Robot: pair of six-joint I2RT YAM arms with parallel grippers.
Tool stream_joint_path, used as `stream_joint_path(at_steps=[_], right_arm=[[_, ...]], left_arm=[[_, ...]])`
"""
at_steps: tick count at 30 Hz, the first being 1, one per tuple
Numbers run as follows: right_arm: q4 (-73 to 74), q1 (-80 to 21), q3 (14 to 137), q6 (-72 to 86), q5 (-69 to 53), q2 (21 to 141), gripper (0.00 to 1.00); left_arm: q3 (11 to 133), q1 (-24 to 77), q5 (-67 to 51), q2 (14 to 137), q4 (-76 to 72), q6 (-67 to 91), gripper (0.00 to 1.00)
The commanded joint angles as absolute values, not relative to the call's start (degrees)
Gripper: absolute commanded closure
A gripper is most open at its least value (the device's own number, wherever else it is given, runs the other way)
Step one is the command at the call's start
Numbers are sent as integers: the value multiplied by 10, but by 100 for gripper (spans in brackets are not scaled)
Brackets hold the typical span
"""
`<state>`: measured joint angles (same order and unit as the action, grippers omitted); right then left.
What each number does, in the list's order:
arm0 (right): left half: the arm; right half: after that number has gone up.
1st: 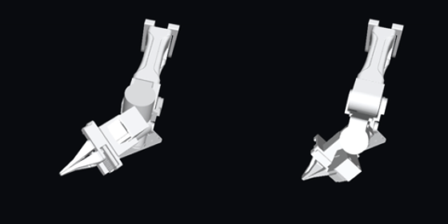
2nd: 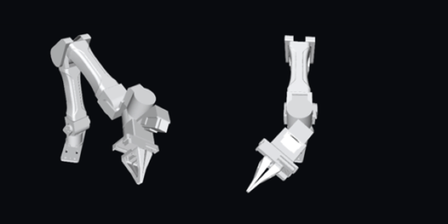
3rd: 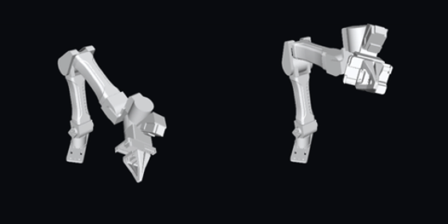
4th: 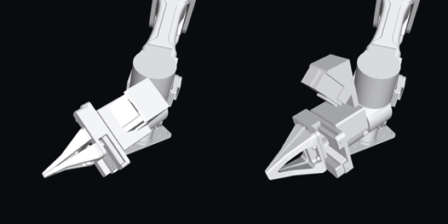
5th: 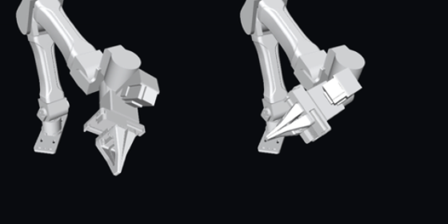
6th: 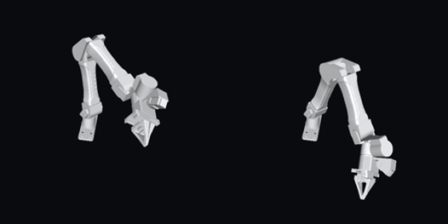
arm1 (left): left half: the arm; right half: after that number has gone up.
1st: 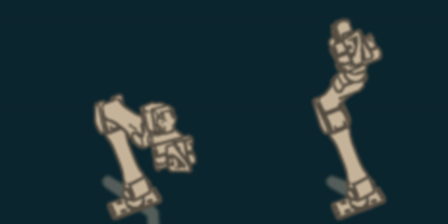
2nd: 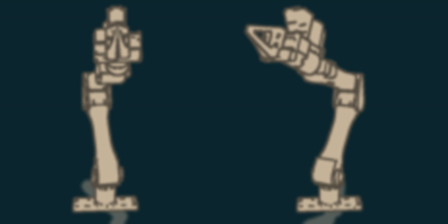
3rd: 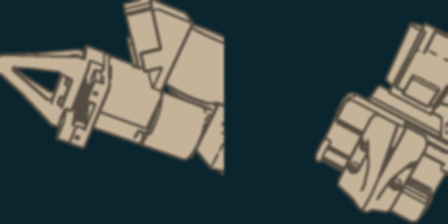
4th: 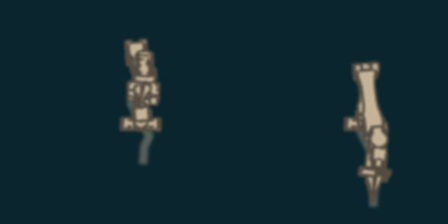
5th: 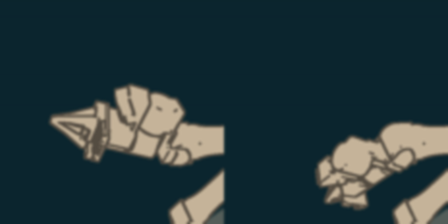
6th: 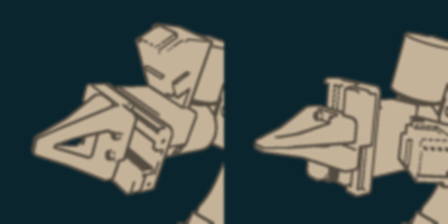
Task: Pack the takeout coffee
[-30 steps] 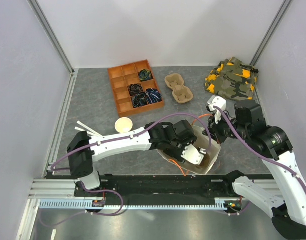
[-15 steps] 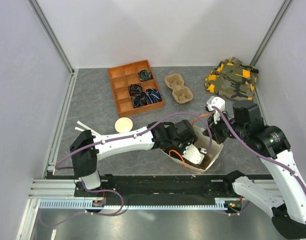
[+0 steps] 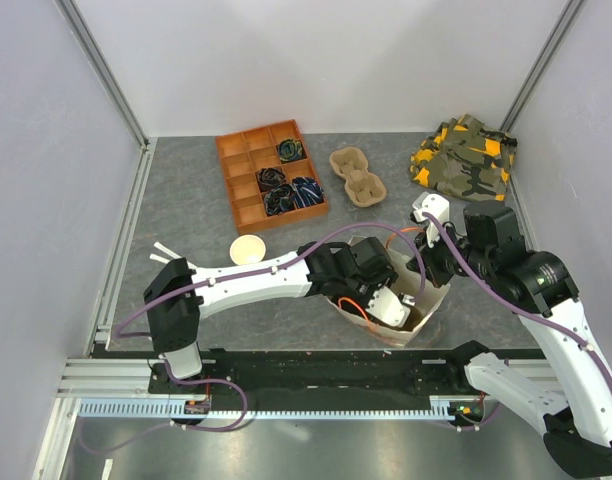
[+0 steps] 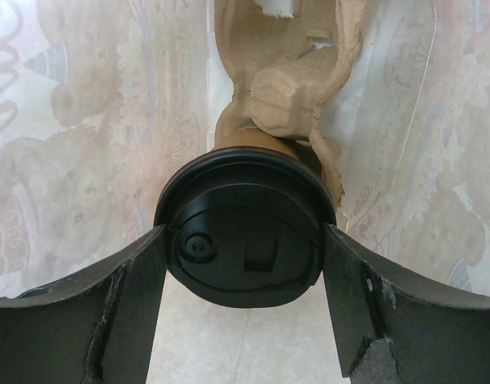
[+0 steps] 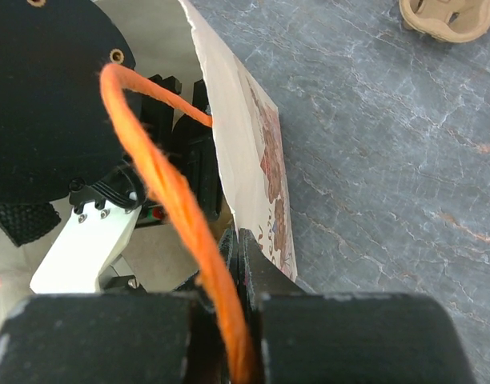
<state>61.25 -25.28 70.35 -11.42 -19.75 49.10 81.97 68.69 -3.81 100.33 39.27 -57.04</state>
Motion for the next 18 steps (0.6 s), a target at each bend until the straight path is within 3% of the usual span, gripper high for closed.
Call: stream_joint_path(at_steps=[1, 8, 18], right_arm=[[595, -255, 699, -118, -193, 483, 100], [596, -255, 693, -116, -179, 481, 100], [599, -254, 690, -121, -166, 480, 100]], left_arm=[[813, 684, -78, 1048, 417, -585, 78], [823, 683, -83, 1059, 420, -577, 74], [834, 679, -70, 1043, 430, -576, 56]])
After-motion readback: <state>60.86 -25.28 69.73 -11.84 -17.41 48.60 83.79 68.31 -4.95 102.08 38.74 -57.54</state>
